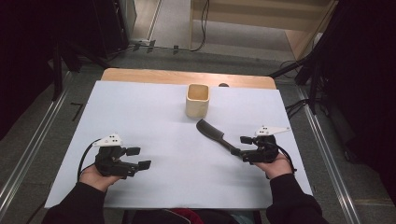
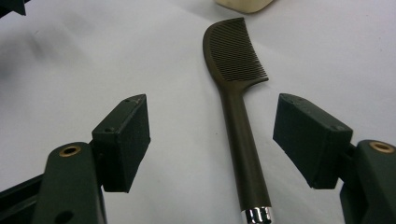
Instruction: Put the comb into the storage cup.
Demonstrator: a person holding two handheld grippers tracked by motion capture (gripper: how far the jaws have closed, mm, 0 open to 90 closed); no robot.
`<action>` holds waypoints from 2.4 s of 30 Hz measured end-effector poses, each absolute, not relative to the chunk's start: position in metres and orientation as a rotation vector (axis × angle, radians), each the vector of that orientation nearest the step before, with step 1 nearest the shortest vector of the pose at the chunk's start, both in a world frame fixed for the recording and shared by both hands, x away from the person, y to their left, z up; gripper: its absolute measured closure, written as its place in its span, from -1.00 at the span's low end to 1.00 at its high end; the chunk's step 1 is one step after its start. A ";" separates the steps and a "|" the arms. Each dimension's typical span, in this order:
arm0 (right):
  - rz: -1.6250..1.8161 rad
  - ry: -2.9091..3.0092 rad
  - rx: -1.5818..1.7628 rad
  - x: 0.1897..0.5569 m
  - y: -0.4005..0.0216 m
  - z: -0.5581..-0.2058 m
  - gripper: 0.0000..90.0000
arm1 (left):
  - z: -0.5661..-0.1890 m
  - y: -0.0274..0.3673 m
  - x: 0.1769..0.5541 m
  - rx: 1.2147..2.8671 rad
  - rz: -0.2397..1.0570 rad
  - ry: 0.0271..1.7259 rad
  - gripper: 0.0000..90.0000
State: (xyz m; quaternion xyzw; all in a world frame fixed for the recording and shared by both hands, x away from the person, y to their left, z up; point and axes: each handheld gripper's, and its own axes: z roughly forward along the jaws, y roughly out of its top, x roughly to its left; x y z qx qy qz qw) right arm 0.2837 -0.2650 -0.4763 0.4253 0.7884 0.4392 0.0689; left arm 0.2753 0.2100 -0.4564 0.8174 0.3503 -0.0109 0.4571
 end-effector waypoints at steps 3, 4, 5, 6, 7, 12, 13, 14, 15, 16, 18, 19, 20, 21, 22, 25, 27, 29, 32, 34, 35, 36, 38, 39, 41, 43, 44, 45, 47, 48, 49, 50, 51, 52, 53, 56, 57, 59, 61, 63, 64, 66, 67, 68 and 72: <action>1.327 2.365 1.278 0.286 -0.266 -0.476 -0.44 | -0.456 0.210 0.275 2.015 -0.027 0.863 -0.49; 1.328 2.364 1.271 0.287 -0.267 -0.476 -0.44 | -0.456 0.210 0.275 2.015 -0.027 0.863 -0.49; 1.326 2.360 1.269 0.287 -0.266 -0.476 -0.44 | -0.456 0.210 0.275 2.015 -0.028 0.864 -0.49; 1.321 2.362 1.264 0.289 -0.266 -0.476 -0.44 | -0.456 0.210 0.275 2.013 -0.028 0.865 -0.49; 1.326 2.359 1.255 0.290 -0.266 -0.477 -0.44 | -0.456 0.210 0.275 2.014 -0.028 0.864 -0.49; 1.335 2.355 1.240 0.297 -0.267 -0.478 -0.44 | -0.456 0.210 0.276 2.014 -0.029 0.865 -0.49; 1.336 2.355 1.239 0.298 -0.267 -0.479 -0.44 | -0.456 0.210 0.276 2.015 -0.026 0.864 -0.49; 1.328 2.355 1.243 0.299 -0.267 -0.479 -0.44 | -0.456 0.210 0.276 2.015 -0.026 0.863 -0.49; 1.331 2.355 1.251 0.300 -0.266 -0.479 -0.44 | -0.456 0.210 0.276 2.014 -0.028 0.864 -0.49; 1.328 2.358 1.249 0.301 -0.266 -0.480 -0.44 | -0.456 0.210 0.276 2.015 -0.027 0.863 -0.49; 1.327 2.360 1.258 0.302 -0.265 -0.481 -0.44 | -0.456 0.210 0.276 2.016 -0.028 0.863 -0.49; 1.320 2.361 1.254 0.302 -0.265 -0.481 -0.44 | -0.456 0.210 0.275 2.016 -0.026 0.864 -0.49; 1.314 2.363 1.251 0.302 -0.265 -0.481 -0.44 | -0.456 0.210 0.275 2.016 -0.026 0.863 -0.49; 1.308 2.365 1.249 0.301 -0.265 -0.482 -0.44 | -0.456 0.210 0.275 2.015 -0.025 0.863 -0.49; 1.310 2.368 1.245 0.301 -0.265 -0.483 -0.44 | -0.456 0.210 0.275 2.017 -0.024 0.862 -0.49; 1.305 2.374 1.250 0.300 -0.265 -0.484 -0.44 | -0.456 0.210 0.275 2.017 -0.024 0.860 -0.49; 1.304 2.366 1.247 0.300 -0.264 -0.485 -0.44 | -0.456 0.211 0.275 2.016 -0.024 0.862 -0.49; 1.303 2.356 1.253 0.299 -0.265 -0.486 -0.44 | -0.456 0.211 0.275 2.016 -0.022 0.862 -0.49; 1.296 2.351 1.259 0.297 -0.266 -0.487 -0.44 | -0.456 0.211 0.275 2.017 -0.017 0.864 -0.49; 1.290 2.350 1.264 0.295 -0.267 -0.489 -0.44 | -0.455 0.212 0.276 2.013 -0.017 0.866 -0.49; 1.286 2.353 1.269 0.294 -0.268 -0.490 -0.44 | -0.455 0.213 0.276 2.010 -0.017 0.867 -0.49; 1.282 2.356 1.269 0.294 -0.268 -0.491 -0.43 | -0.455 0.213 0.276 2.007 -0.016 0.869 -0.49; 1.270 2.360 1.279 0.291 -0.268 -0.492 -0.43 | -0.455 0.215 0.277 2.001 -0.011 0.870 -0.49; 1.263 2.362 1.280 0.290 -0.268 -0.493 -0.42 | -0.454 0.216 0.277 1.999 -0.009 0.873 -0.49; 1.258 2.366 1.284 0.288 -0.268 -0.496 -0.42 | -0.454 0.217 0.278 2.002 -0.008 0.876 -0.49; 1.250 2.363 1.295 0.286 -0.268 -0.497 -0.42 | -0.455 0.217 0.279 2.002 -0.010 0.877 -0.49; 1.252 2.360 1.298 0.285 -0.269 -0.498 -0.42 | -0.455 0.216 0.280 2.002 -0.010 0.876 -0.49; 1.251 2.358 1.296 0.284 -0.269 -0.499 -0.42 | -0.454 0.216 0.280 2.004 -0.009 0.876 -0.49; 1.239 2.361 1.301 0.283 -0.269 -0.500 -0.42 | -0.454 0.215 0.280 2.005 -0.011 0.872 -0.49; 1.236 2.363 1.304 0.283 -0.270 -0.502 -0.42 | -0.454 0.215 0.281 2.008 -0.011 0.869 -0.49; 1.231 2.362 1.305 0.283 -0.270 -0.502 -0.41 | -0.454 0.215 0.281 2.008 -0.012 0.867 -0.49; 1.227 2.363 1.309 0.283 -0.270 -0.503 -0.41 | -0.454 0.215 0.281 2.005 -0.013 0.867 -0.49; 1.224 2.364 1.307 0.283 -0.270 -0.503 -0.40 | -0.454 0.214 0.282 2.005 -0.012 0.868 -0.49; 1.223 2.361 1.307 0.283 -0.270 -0.504 -0.40 | -0.454 0.214 0.282 2.003 -0.014 0.866 -0.49; 1.221 2.359 1.308 0.283 -0.270 -0.504 -0.40 | -0.454 0.214 0.282 2.002 -0.014 0.866 -0.49; 1.207 2.367 1.313 0.283 -0.271 -0.507 -0.38 | -0.454 0.214 0.283 2.003 -0.014 0.863 -0.49; 1.205 2.368 1.316 0.283 -0.271 -0.508 -0.38 | -0.453 0.214 0.283 2.002 -0.015 0.863 -0.49; 1.190 2.378 1.309 0.284 -0.271 -0.510 -0.36 | -0.454 0.213 0.283 2.000 -0.017 0.862 -0.49; 1.178 2.380 1.305 0.284 -0.270 -0.512 -0.35 | -0.453 0.212 0.283 2.004 -0.017 0.860 -0.49; 1.172 2.381 1.296 0.285 -0.270 -0.514 -0.34 | -0.453 0.212 0.283 2.004 -0.017 0.858 -0.49; 1.161 2.381 1.288 0.286 -0.270 -0.514 -0.33 | -0.453 0.212 0.283 2.004 -0.017 0.858 -0.49; 1.145 2.387 1.280 0.287 -0.269 -0.516 -0.33 | -0.453 0.212 0.283 2.007 -0.019 0.856 -0.49; 1.139 2.390 1.267 0.287 -0.268 -0.516 -0.32 | -0.454 0.211 0.283 2.008 -0.019 0.856 -0.49; 1.132 2.396 1.260 0.287 -0.267 -0.517 -0.32 | -0.454 0.211 0.283 2.007 -0.021 0.854 -0.49; 1.118 2.399 1.243 0.288 -0.265 -0.517 -0.31 | -0.454 0.211 0.283 2.007 -0.020 0.854 -0.49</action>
